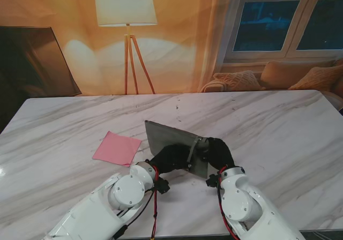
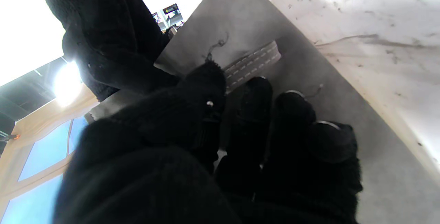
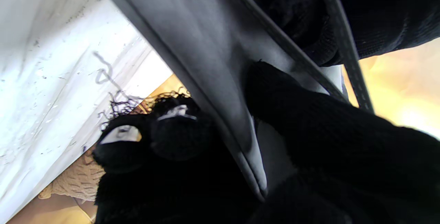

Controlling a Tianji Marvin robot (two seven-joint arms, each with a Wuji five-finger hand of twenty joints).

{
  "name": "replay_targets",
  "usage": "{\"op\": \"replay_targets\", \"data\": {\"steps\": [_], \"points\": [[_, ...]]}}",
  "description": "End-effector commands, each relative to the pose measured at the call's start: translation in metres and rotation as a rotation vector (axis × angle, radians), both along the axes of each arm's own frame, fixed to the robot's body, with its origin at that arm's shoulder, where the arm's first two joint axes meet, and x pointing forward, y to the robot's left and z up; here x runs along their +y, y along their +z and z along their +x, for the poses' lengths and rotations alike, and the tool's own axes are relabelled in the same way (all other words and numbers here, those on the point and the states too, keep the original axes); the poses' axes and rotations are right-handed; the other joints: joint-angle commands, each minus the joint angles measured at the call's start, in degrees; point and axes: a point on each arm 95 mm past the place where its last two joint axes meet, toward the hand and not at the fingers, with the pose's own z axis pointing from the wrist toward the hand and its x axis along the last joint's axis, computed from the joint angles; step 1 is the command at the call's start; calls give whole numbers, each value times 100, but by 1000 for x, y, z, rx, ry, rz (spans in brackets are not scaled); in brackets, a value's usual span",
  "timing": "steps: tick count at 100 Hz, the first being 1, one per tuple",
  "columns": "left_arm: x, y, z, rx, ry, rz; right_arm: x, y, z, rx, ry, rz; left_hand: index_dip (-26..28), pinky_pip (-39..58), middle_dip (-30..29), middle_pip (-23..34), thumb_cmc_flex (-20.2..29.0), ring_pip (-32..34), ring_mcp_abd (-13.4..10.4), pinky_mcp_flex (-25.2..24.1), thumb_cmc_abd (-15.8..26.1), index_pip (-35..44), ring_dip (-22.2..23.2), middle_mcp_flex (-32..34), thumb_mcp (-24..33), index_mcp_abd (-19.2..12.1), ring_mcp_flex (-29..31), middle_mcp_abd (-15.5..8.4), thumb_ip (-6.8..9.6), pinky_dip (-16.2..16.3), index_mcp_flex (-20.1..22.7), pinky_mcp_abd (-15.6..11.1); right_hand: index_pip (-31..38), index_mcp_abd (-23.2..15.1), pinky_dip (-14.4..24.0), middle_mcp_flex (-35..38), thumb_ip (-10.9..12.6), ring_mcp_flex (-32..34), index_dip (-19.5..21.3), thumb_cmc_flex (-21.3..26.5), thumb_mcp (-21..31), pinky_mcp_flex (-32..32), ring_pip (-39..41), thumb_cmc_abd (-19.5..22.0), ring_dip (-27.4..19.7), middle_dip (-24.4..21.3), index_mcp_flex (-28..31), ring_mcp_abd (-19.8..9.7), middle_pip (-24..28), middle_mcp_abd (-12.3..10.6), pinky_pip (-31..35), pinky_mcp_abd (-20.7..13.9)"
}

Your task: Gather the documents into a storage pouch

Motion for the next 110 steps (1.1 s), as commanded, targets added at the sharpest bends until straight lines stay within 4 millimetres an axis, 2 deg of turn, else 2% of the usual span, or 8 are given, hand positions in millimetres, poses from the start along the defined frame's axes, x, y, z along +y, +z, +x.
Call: {"op": "replay_targets", "data": {"steps": [1,22,30,42,57,77,81,110], "points": [[-1,2,-4,11,-9,-12,2,-2,-2,22,7,-2,-99,-149,97,-304,435,-194,542,-241,160,-39,-122,-4,-67,-227,-240,-65,40,-83,207,-481,944,-418,-50,-99,161,302,128,527,114,78,298,643,-56,-68,679,-604,130,357,444,-151],[9,11,-7,3,20,-29,-1,-1,-1,16,16,-6,494,-354,87,-564,995,-467,658,-554,591,411,-242,-24,-521,-217,-485,-28,34,3,167,-473,1090,-503,-96,-53,148,184,284,557,234,-47,234,499,-66,-55,1051,-560,108,329,297,-121],[16,16,-6,-21,36,-22,-3,0,-1,15,19,-7,890,-303,40,-465,1043,-450,739,-440,668,533,-279,283,-626,-217,-333,25,61,46,98,-421,1076,-518,-102,-20,103,142,605,551,345,-112,152,419,-61,-15,1228,-536,69,300,166,-76],[26,25,-4,-72,52,3,-6,0,-1,25,22,1,1273,153,-180,944,819,263,755,151,865,532,-16,556,-684,-269,327,333,197,176,2,-315,1054,-497,-116,22,99,105,837,567,415,-161,64,323,-68,4,1397,-509,40,299,55,-53],[38,37,1,-131,67,40,-9,0,0,46,25,24,1455,823,-163,1970,705,1101,553,938,923,580,263,881,-796,-339,1124,147,232,266,-150,-287,1027,-469,-115,50,86,103,956,569,498,-159,43,235,-67,2,1520,-499,8,312,39,-41],[53,49,9,-184,100,89,-12,-1,1,62,44,44,1454,1604,-300,2652,640,1824,188,1889,1002,598,203,1264,-918,-421,1934,15,256,-281,-222,-383,866,-452,-90,93,60,131,1290,571,594,-110,31,129,-47,5,1690,-445,-73,291,15,66],[56,51,10,-194,110,96,-12,-1,1,63,48,43,1501,1756,-279,2704,674,1909,142,1956,1039,592,138,1289,-1009,-443,1993,-2,301,-573,-220,-420,861,-461,-89,105,59,142,1311,570,608,-101,26,115,-47,3,1716,-456,-85,279,11,69],[81,66,15,-255,172,167,-14,-2,1,81,69,61,1558,1889,-234,2768,678,2020,38,2136,1060,575,148,1314,-1036,-476,2099,-37,339,-708,-223,-505,832,-458,-89,141,48,158,1407,573,669,-44,12,37,-40,21,1818,-471,-144,260,-19,90]]}}
